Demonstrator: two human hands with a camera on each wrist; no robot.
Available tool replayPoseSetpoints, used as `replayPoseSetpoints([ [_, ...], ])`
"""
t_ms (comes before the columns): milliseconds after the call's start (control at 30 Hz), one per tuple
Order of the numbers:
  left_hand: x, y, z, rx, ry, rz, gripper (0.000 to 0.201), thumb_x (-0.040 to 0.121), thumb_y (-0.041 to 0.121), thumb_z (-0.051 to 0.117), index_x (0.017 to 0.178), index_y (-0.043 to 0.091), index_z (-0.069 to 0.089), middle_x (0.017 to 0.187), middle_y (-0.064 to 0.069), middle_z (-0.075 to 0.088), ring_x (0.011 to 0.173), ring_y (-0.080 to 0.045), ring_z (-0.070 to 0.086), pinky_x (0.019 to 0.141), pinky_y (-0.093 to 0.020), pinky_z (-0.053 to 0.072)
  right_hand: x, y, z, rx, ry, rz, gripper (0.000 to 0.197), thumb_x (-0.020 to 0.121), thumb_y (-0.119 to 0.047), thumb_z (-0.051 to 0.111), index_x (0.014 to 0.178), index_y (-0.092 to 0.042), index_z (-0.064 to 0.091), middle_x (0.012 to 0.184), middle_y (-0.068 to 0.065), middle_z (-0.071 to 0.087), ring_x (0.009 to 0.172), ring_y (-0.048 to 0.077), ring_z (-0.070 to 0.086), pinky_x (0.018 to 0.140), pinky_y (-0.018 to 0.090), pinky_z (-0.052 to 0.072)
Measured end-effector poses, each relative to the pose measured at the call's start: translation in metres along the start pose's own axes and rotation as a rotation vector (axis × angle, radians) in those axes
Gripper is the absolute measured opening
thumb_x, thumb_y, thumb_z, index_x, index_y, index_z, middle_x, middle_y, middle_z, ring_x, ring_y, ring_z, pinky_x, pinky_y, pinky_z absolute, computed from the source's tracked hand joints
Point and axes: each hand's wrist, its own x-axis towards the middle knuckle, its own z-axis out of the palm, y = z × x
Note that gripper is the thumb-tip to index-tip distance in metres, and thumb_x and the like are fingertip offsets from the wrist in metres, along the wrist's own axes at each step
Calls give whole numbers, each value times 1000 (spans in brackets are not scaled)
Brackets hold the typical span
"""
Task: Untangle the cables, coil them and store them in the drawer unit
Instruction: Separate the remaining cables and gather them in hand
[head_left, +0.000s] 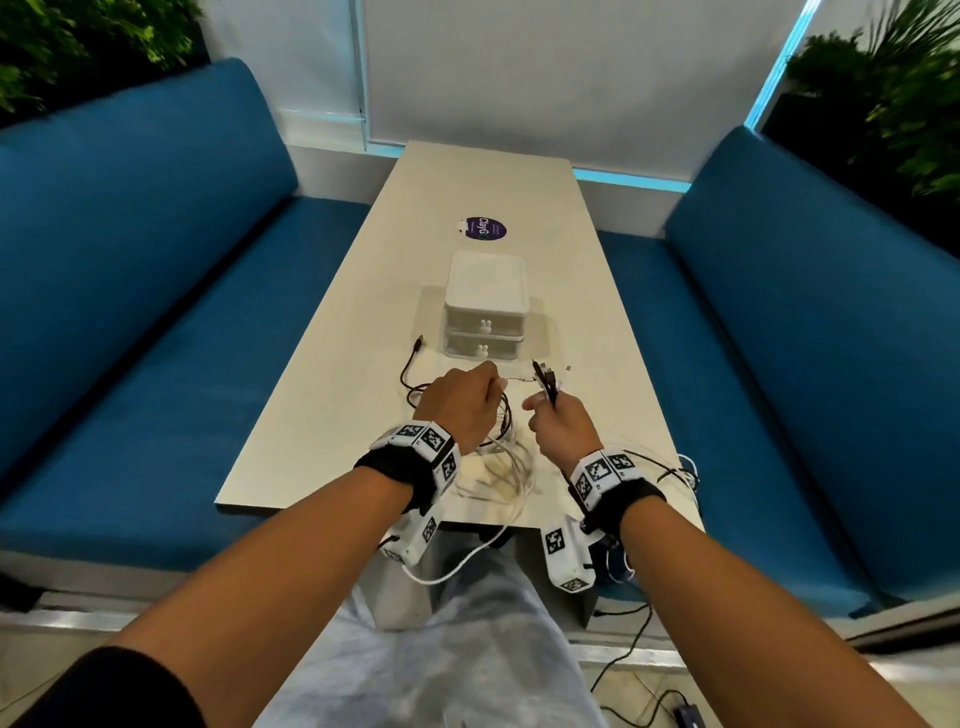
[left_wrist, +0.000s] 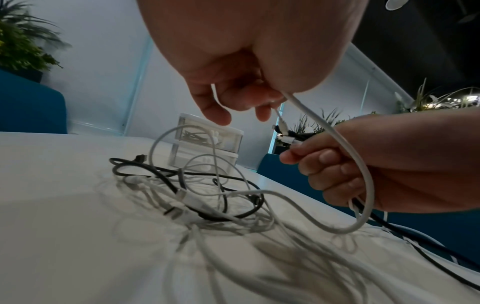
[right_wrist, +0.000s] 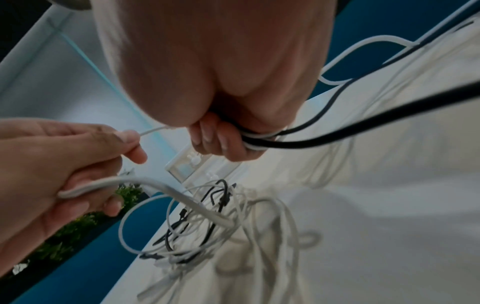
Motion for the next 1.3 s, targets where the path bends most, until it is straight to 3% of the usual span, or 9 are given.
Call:
replayPoseSetpoints([
  [267, 0, 17, 14, 33, -46, 7, 29, 102, 37, 36, 93, 15, 53, 81, -10, 65, 75, -34, 56, 60, -37, 41, -7, -8, -9, 295, -68, 119, 41, 97, -44, 51, 85, -9, 68, 55, -2, 42, 45, 13, 33, 44, 23, 26],
  [433, -8, 11, 29, -90, -211, 53, 18, 96, 36, 49, 90, 20, 55, 79, -4, 65, 75, -26, 59, 65, -39, 49, -4, -2, -13, 171, -36, 68, 26, 92, -32, 62, 73, -15, 60, 55, -6, 46, 51, 13, 39, 55, 27, 32],
  [500, -13, 5, 35, -78, -324, 52, 13, 90, 32, 59, 99, 23, 58, 92, -2, 66, 83, -23, 61, 74, -38, 52, 0, 0, -16, 87, -21, 44, 20, 90, -25, 63, 74, -14, 58, 60, -3, 50, 57, 16, 45, 62, 29, 36],
  [633, -20, 1, 45, -22, -447, 70, 54, 83, 26, 62, 135, 22, 49, 122, -4, 55, 109, -26, 55, 92, -36, 47, 2, 3, -18, -6, -46, 31, 13, 89, -20, 59, 92, -8, 64, 93, 10, 66, 86, 29, 59, 84, 39, 47],
  [800, -24, 4, 49, 153, -492, 38, 109, 65, 71, 70, 148, 17, 26, 144, -6, 41, 132, -29, 40, 109, -48, 31, 1, 4, -22, -70, 24, 33, 26, 95, -26, 49, 112, -11, 63, 104, 6, 64, 95, 31, 60, 85, 37, 47],
  [867, -26, 8, 51, 218, -518, 47, 114, 62, 73, 70, 149, 17, 22, 146, -7, 38, 135, -29, 36, 111, -49, 25, 2, 2, -25, -80, 34, 36, 29, 96, -28, 48, 118, -13, 61, 112, 9, 65, 102, 32, 60, 90, 38, 47],
  [1067, -20, 9, 47, 50, -564, 13, 68, 85, 28, 63, 145, 23, 30, 116, -9, 63, 102, -30, 62, 77, -31, 46, -1, 1, -33, -146, 44, -8, 34, 99, -25, 44, 130, -16, 56, 122, 10, 63, 108, 32, 58, 89, 34, 43],
  [1167, -11, 1, 35, -154, -576, -37, 38, 91, 8, 57, 126, 18, 45, 100, -10, 67, 76, -26, 69, 56, -28, 52, -3, 4, -37, -195, 62, 14, 34, 101, -25, 42, 130, -11, 54, 122, 14, 62, 115, 36, 55, 89, 35, 41],
  [1300, 4, -5, 8, -74, -446, 35, 20, 94, 3, 51, 110, 10, 60, 85, -2, 68, 60, -8, 67, 53, -21, 52, -8, 5, -39, -259, 75, 22, 32, 103, -26, 38, 124, -8, 54, 112, 18, 63, 105, 38, 57, 77, 33, 40],
])
